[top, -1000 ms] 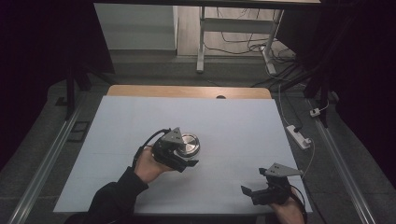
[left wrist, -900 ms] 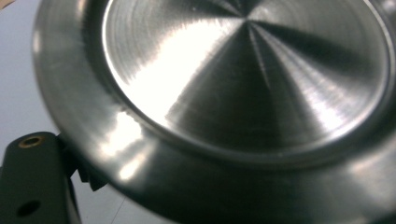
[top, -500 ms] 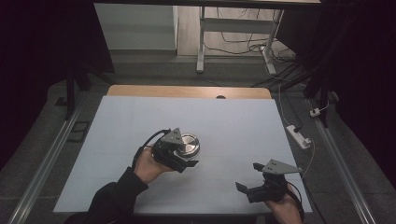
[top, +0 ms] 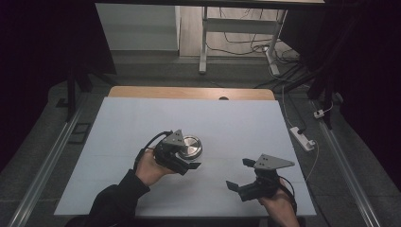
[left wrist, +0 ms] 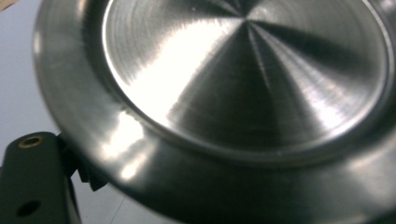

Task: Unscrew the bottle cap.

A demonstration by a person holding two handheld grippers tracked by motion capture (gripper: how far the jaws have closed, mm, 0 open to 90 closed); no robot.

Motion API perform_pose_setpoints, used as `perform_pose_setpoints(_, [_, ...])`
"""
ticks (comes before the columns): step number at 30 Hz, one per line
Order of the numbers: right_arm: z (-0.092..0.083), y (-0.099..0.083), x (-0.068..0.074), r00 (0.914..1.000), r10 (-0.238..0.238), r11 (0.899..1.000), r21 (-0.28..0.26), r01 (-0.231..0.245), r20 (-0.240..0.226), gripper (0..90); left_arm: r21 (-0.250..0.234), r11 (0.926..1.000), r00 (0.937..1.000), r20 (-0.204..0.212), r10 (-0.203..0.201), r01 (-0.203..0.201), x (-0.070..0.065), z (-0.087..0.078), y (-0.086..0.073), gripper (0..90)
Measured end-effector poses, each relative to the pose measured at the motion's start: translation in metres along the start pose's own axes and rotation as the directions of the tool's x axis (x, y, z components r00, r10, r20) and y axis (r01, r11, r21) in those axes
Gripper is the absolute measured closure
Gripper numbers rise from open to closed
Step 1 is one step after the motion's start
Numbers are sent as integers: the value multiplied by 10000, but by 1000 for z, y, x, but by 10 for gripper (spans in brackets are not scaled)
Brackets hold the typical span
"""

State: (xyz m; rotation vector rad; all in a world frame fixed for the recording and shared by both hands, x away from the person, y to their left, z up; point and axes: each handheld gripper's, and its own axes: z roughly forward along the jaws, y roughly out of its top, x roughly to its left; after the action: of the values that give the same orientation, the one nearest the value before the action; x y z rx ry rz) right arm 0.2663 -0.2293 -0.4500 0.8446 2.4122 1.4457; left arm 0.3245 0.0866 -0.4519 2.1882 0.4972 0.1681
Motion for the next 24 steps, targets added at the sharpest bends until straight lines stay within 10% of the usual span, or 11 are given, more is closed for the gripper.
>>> perform_pose_setpoints(24, [49,58,19,9930,-1094,9931,376,1111,-446,0,147,9998,9998,124,124,-126,-1,3,-2,153])
